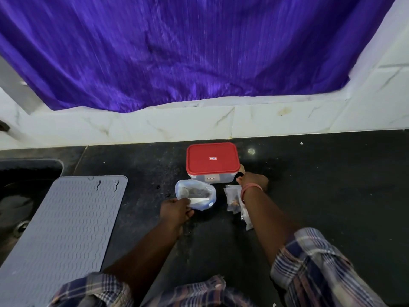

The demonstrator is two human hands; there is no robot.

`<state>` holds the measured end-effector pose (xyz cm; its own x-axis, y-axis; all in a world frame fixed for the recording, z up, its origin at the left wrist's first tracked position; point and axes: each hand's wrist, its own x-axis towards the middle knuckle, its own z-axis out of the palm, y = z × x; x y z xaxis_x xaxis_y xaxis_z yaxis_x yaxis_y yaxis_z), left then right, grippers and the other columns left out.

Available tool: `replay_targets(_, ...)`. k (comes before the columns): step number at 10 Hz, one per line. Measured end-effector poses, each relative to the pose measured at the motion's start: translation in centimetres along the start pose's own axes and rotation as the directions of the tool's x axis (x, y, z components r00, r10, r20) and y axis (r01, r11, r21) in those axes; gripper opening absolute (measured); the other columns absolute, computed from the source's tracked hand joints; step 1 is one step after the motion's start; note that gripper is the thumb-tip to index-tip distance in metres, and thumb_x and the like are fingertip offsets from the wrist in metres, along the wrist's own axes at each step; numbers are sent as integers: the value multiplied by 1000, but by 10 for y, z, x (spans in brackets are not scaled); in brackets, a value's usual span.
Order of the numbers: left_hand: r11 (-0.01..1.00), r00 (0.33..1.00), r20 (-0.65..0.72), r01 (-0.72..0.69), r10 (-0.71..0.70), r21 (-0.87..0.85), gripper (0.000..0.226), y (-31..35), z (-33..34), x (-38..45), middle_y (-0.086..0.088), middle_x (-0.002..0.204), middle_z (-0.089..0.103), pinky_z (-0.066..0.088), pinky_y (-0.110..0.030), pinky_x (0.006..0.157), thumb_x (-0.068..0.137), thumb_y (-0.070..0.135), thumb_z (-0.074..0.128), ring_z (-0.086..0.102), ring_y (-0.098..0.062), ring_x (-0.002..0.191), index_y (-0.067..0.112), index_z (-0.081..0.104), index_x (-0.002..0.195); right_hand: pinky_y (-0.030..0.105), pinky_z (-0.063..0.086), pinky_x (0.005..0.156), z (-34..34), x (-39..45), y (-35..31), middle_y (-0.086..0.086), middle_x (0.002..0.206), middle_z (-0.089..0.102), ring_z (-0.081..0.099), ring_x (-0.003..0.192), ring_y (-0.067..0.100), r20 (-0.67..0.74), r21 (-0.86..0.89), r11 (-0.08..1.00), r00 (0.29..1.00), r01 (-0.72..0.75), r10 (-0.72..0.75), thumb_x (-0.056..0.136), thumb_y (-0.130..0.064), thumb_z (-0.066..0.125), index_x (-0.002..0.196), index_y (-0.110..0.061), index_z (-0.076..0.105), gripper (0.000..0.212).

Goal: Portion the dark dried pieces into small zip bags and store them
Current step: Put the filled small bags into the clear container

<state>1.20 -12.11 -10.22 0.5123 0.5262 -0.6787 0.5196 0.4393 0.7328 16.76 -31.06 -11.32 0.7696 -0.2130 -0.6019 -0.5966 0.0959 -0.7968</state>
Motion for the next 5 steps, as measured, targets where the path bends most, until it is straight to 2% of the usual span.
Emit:
replay_targets(1, 1000, 1000, 9, 16, -16, -20, 18, 2, 1, 5, -17, 82, 66, 55, -31, 60, 94, 3, 66, 65, -21, 67, -5, 65, 110, 31, 54, 63, 19, 20, 11, 13, 94, 74, 70, 77, 24, -124, -130, 990, 992, -48, 32, 87, -8, 70, 100, 3, 69, 18)
replay_targets(2, 1000, 1000, 9, 16, -15, -18, 19, 4, 1, 6, -18, 84, 66, 55, -31, 59, 94, 3, 65, 65, -21, 67, -5, 64, 111, 34, 59, 58, 23, 17, 13, 15, 86, 76, 74, 73, 29, -102, -224, 974, 995, -21, -2, 84, -15, 69, 92, 3, 72, 20)
replay_targets(3, 1000, 999, 30, 11, -11, -8, 14, 4, 2, 4, -19, 87, 65, 55, -30, 58, 95, 3, 65, 65, -22, 67, -4, 64, 107, 43, 63, 61, 27, 20, 12, 17, 81, 73, 72, 68, 35, -53, -316, 947, 996, 54, -74, 87, -29, 62, 84, -1, 71, 29)
replay_targets(4, 999, 999, 38, 31, -30, -14, 5, 3, 3, -1, -16, 84, 64, 55, -32, 62, 95, 3, 65, 64, -21, 69, 2, 64, 99, 47, 63, 67, 26, 18, 10, 18, 91, 73, 72, 77, 36, -11, -397, 912, 993, 107, -121, 87, -33, 57, 92, -2, 72, 34)
replay_targets(5, 999, 998, 37, 43, -43, 14, 7, 2, -1, -4, -17, 84, 67, 53, -31, 60, 94, 6, 66, 61, -20, 64, 3, 66, 101, 36, 55, 71, 24, -14, 6, 18, 101, 71, 69, 88, 37, -58, -505, 846, 971, 171, -231, 88, -30, 51, 98, -2, 71, 36)
